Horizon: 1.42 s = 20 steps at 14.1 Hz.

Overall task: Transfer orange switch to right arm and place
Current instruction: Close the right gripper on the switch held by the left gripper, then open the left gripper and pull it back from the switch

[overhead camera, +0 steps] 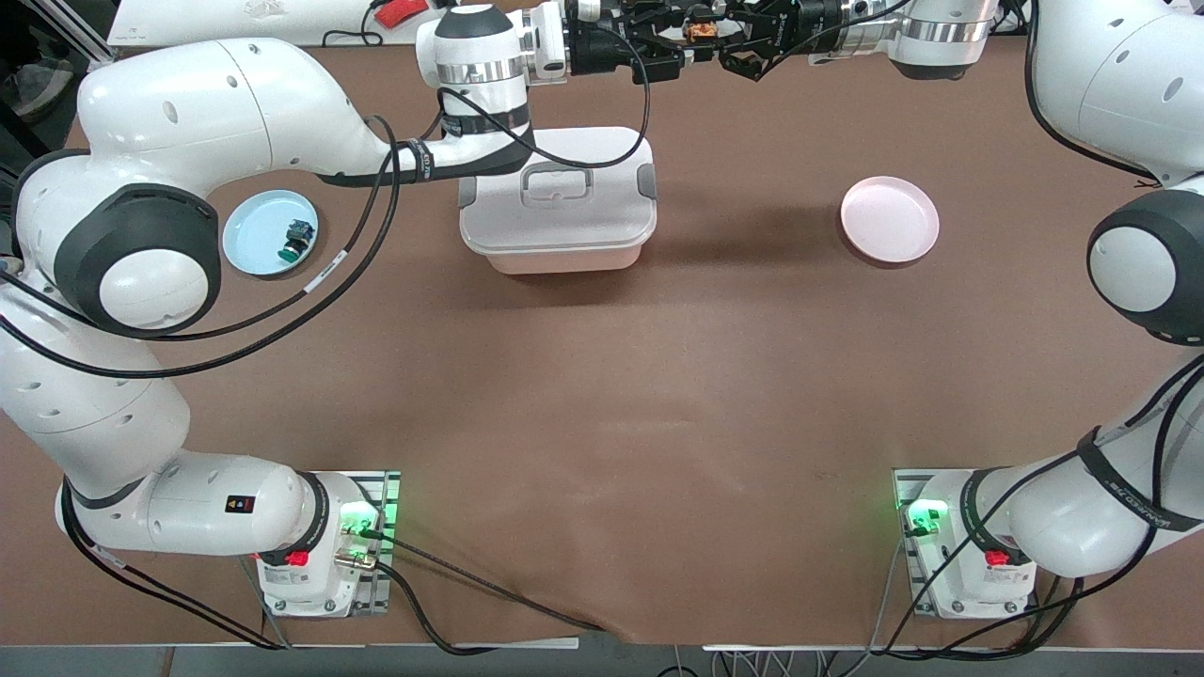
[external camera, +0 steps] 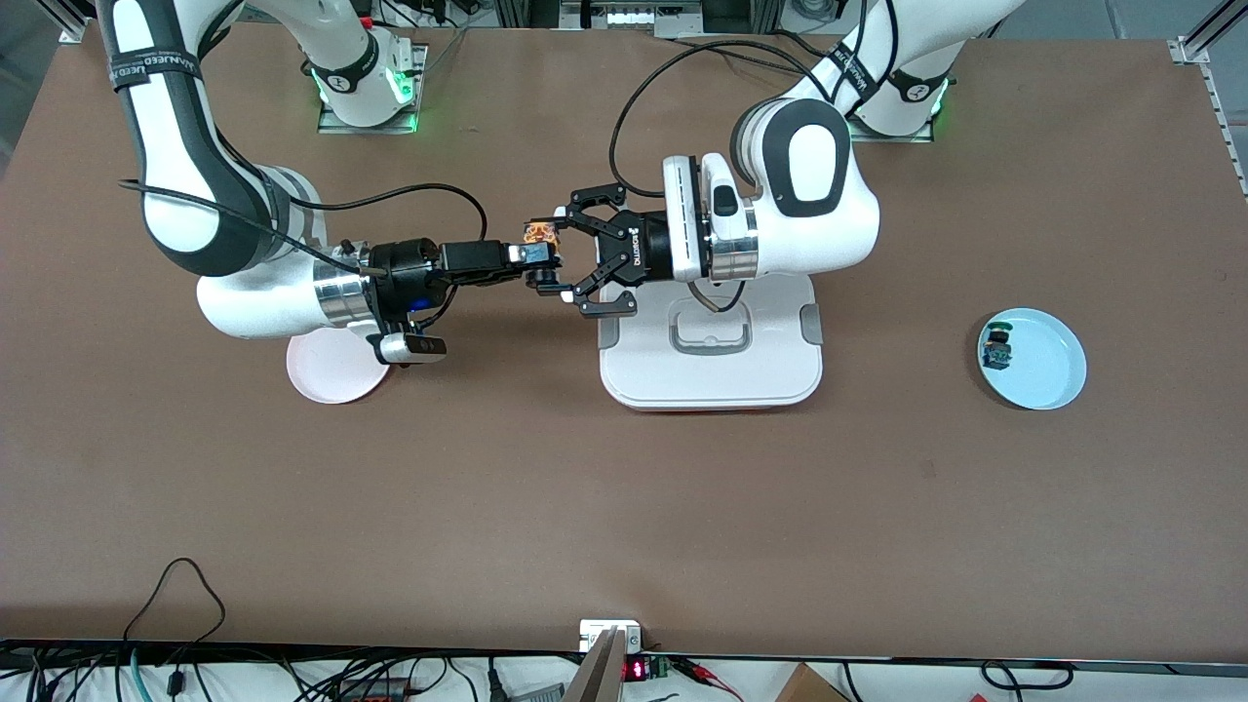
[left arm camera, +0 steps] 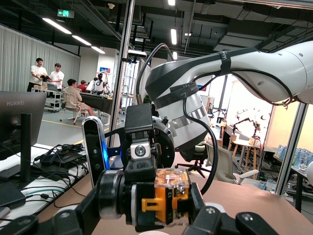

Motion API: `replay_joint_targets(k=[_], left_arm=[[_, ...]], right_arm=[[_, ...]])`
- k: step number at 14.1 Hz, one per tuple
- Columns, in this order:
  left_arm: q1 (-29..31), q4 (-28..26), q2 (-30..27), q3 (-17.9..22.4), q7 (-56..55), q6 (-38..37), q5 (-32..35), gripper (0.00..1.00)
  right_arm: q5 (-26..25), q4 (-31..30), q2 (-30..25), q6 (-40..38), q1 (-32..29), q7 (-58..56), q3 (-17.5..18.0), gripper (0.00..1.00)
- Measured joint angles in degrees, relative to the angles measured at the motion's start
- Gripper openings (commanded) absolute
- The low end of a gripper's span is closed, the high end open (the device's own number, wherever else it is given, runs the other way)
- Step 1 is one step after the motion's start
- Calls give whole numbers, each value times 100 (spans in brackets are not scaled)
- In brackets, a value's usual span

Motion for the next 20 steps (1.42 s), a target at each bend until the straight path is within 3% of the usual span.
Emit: replay_joint_targets(k=[1,2,13,20], left_arm=[[0,0,0,0,-2,0,0,58],[0,0,0,0,-10,0,-1,98],[41,57,0,-2,-333,-16,-2,100],[270,-20,15,47,-423,-585,-2,100]], right_arm=[[0,0,0,0,0,-14,0,6],[0,0,0,0,0,-17,0,6],[0,8,2,-3,0,-118,-10,2],[-91,8,-2,-14,-229,-261,-69,2]])
